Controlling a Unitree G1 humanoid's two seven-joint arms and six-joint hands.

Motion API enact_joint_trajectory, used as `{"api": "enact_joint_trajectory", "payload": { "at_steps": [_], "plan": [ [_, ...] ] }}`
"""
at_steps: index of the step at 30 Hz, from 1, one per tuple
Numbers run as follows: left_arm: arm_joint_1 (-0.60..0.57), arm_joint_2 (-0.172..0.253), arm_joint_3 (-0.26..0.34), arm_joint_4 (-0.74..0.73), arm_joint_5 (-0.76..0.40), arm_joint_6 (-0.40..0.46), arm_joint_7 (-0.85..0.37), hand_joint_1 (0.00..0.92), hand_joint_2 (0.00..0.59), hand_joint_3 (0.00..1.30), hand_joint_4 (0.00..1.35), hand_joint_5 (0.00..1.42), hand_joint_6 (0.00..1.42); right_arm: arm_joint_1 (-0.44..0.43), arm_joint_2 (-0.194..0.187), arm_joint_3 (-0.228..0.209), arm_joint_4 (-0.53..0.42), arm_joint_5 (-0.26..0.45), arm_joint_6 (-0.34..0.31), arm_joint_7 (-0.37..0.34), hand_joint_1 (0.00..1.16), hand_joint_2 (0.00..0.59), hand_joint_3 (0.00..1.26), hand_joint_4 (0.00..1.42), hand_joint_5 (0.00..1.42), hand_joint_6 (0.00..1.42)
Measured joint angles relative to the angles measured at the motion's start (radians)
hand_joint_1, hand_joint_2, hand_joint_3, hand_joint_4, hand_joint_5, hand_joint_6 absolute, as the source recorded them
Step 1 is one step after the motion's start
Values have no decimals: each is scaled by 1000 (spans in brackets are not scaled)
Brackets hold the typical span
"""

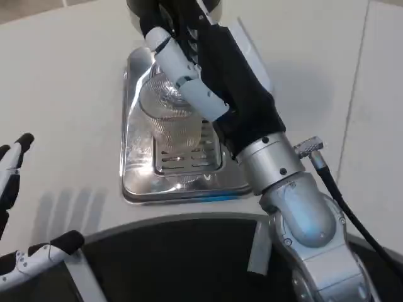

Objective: Grasp the cup under the faucet to collect the drink, then remove the cup.

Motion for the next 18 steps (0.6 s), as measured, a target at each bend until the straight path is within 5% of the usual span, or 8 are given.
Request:
{"api": "enact_joint_trajectory", "payload": {
  "at_steps": [8, 18],
  "plan": [
    [-33, -7, -6, 23, 1, 0, -1, 0, 48, 0, 0, 0, 0, -64, -74, 72, -62, -107, 141, 58, 15, 482, 0, 0, 0, 0],
    [-77, -21, -17, 51, 4, 39, -41, 0, 34, 0, 0, 0, 0, -161, -121, 244, -150, -466, 391, 140, 0, 481, 0, 0, 0, 0]
  ]
}}
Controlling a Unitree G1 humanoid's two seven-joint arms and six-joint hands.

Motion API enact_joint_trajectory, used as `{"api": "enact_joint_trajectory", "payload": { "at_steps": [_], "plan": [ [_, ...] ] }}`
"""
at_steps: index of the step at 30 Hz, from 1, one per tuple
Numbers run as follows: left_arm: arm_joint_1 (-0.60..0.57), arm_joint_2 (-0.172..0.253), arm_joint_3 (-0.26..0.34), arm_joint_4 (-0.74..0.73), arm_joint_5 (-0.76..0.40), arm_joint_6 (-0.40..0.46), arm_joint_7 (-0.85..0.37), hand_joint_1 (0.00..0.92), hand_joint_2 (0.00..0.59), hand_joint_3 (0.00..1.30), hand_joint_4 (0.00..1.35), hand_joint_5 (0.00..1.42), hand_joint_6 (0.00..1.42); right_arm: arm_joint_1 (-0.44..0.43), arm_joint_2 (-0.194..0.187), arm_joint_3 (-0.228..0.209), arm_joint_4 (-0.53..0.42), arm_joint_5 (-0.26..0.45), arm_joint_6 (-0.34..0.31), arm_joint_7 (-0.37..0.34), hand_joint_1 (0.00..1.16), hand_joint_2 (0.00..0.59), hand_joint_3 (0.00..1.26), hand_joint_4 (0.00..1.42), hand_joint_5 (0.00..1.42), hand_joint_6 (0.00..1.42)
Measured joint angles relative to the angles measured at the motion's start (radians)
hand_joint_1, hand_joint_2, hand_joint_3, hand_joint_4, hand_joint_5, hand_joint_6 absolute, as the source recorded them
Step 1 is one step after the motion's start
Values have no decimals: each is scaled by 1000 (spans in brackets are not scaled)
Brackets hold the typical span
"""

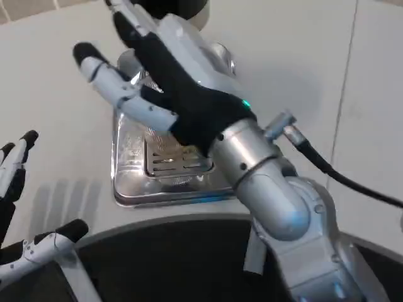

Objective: Grasp the cup under the faucet to collect the drink, then remove the cup.

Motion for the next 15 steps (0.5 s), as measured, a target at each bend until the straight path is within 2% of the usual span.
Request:
{"api": "enact_joint_trajectory", "payload": {
  "at_steps": [2, 7, 15],
  "plan": [
    [-18, -11, -9, 17, 2, 9, 0, 0, 33, 0, 0, 0, 0, -28, -7, 42, -2, -91, 47, 37, 0, 484, 0, 0, 0, 0],
    [-71, -27, -37, 66, 10, 27, 4, 0, 33, 0, 0, 0, 0, -45, 2, 85, -8, -199, 96, 84, 0, 499, 0, 0, 0, 0],
    [-211, -39, -85, 185, 4, 26, 15, 106, 38, 0, 0, 0, 0, -57, 28, 89, -7, -258, 124, 132, 0, 512, 0, 0, 0, 0]
  ]
}}
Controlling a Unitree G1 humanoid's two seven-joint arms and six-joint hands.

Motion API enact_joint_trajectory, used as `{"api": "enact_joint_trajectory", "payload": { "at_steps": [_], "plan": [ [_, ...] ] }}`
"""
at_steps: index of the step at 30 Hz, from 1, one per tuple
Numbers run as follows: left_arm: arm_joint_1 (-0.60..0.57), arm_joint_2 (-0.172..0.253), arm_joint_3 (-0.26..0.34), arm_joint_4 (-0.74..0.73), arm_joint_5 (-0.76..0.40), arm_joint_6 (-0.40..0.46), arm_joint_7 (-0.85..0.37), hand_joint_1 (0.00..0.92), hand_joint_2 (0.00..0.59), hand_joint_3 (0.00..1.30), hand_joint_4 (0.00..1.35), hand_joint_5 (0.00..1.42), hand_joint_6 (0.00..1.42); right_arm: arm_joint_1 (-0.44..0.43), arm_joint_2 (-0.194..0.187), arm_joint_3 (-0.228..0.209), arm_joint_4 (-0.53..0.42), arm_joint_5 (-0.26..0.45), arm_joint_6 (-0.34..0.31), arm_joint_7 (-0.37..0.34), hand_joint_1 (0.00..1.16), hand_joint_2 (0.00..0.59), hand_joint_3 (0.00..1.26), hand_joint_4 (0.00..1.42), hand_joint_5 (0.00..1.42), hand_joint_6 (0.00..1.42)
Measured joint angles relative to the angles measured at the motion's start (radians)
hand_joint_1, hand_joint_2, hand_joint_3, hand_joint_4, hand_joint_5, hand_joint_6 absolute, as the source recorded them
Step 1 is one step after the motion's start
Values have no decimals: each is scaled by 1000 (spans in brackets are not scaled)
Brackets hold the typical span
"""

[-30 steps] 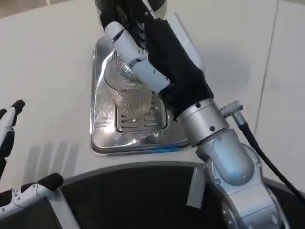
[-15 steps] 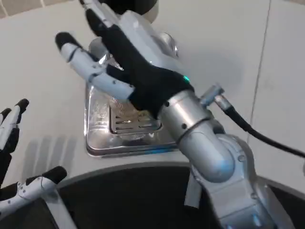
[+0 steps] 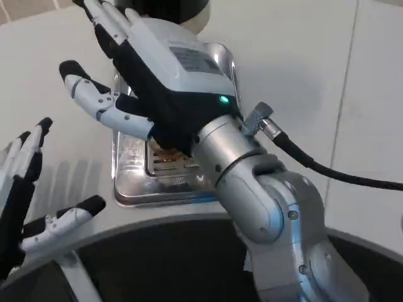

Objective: Grasp the cup under the faucet to collect the drink, then remove the cup.

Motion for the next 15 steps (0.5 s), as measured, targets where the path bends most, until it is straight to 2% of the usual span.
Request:
{"api": "enact_joint_trajectory", "payload": {
  "at_steps": [13, 15],
  "plan": [
    [-187, -27, -67, 168, -3, -56, 45, 131, 39, 0, 0, 0, 0, -1, 4, -11, 8, -18, -16, 16, 1, 513, 0, 0, 0, 0],
    [-215, -28, -76, 203, -4, -69, 50, 135, 39, 0, 0, 0, 0, -1, 8, -12, 11, -21, -18, 16, 57, 536, 0, 0, 0, 0]
  ]
}}
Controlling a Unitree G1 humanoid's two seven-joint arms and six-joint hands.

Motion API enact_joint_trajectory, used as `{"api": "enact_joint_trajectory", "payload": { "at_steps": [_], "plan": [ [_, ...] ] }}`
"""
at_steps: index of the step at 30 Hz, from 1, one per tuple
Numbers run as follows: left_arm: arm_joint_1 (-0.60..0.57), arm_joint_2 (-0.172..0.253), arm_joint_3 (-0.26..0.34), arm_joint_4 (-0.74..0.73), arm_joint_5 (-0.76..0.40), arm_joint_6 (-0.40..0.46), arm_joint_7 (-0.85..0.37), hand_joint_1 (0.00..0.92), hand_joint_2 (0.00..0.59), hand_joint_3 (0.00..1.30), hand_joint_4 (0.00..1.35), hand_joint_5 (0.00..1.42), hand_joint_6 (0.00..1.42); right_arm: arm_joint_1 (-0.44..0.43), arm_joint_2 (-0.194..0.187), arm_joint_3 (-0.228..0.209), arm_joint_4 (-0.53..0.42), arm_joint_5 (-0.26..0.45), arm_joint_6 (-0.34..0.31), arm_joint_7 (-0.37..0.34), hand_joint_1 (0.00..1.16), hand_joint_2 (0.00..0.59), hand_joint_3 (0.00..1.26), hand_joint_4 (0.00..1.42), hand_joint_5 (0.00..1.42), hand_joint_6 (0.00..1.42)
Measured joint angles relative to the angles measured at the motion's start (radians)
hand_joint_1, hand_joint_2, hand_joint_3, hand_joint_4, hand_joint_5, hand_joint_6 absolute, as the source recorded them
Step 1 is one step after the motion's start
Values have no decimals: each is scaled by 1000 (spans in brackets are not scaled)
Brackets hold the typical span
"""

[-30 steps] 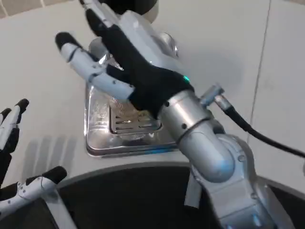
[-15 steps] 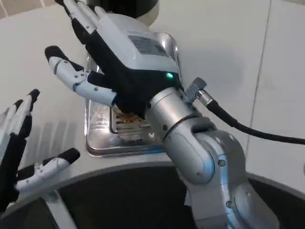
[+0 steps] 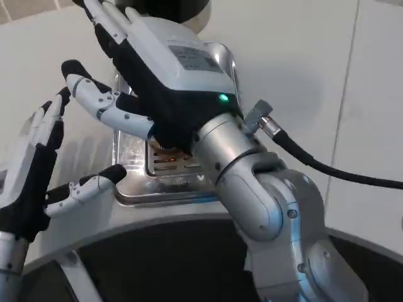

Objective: Grasp the cup under the faucet to collect the drink, then remove the cup.

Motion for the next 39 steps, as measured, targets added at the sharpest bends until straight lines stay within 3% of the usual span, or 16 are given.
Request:
{"api": "enact_joint_trajectory", "payload": {
  "at_steps": [2, 6, 12, 19, 34, 39],
  "plan": [
    [-22, -2, -11, 25, -1, -4, 1, 137, 38, 0, 0, 0, 0, 0, 4, 0, 1, -6, 0, 0, 124, 547, 0, 0, 0, 0],
    [-53, -9, -27, 55, -1, -11, 4, 141, 38, 0, 0, 1, 0, 1, 8, 0, 1, -16, 0, 0, 147, 563, 0, 0, 0, 0],
    [-88, -27, -53, 92, 0, -18, 11, 151, 36, 0, 0, 2, 0, 0, 22, -4, 14, -24, -6, 0, 168, 542, 0, 0, 0, 0],
    [-131, -42, -84, 136, 3, -18, 30, 171, 37, 0, 0, 2, 0, 0, 23, -21, 27, -22, -30, -1, 286, 542, 0, 0, 0, 0],
    [-231, -85, -142, 249, -1, -33, 45, 210, 40, 0, 0, 21, 29, 7, 25, -31, 35, -28, -50, -26, 267, 500, 0, 0, 0, 0],
    [-247, -102, -145, 266, -2, -44, 46, 226, 47, 0, 0, 66, 72, 9, 26, -31, 28, -31, -51, -33, 151, 462, 0, 0, 0, 0]
  ]
}}
